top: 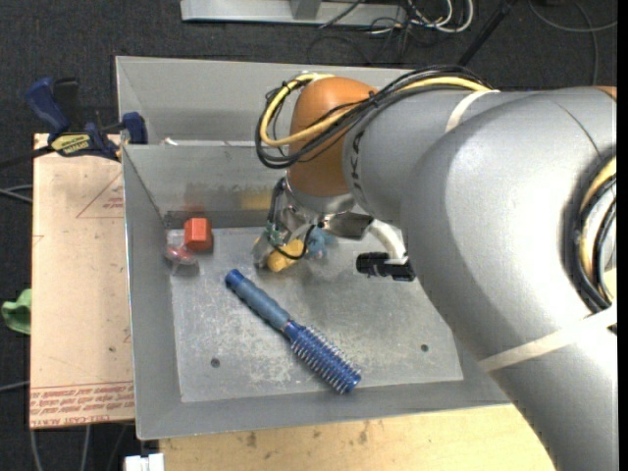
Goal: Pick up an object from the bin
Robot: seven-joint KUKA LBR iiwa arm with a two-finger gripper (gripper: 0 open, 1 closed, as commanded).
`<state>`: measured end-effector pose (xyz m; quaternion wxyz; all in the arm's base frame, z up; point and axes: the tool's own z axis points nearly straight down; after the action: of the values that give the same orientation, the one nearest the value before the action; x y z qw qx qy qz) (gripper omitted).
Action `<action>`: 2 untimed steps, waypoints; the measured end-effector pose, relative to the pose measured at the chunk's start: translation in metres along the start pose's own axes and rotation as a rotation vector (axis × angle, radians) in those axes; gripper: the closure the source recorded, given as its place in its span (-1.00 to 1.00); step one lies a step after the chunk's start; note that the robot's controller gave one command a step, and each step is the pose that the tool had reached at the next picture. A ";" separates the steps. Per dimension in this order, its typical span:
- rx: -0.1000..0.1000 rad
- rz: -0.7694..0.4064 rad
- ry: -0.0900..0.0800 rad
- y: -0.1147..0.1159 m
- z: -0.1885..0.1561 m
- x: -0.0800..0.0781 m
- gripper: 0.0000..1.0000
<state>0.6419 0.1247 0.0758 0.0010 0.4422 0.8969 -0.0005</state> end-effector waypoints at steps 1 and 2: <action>-0.004 -0.002 0.001 0.001 -0.028 0.000 1.00; -0.003 -0.004 0.001 0.002 -0.048 -0.001 1.00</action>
Offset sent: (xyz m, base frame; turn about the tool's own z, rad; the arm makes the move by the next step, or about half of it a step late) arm 0.0000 -0.0002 0.0270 0.0000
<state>0.6436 0.1252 0.1242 0.0012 0.4403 0.8978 0.0011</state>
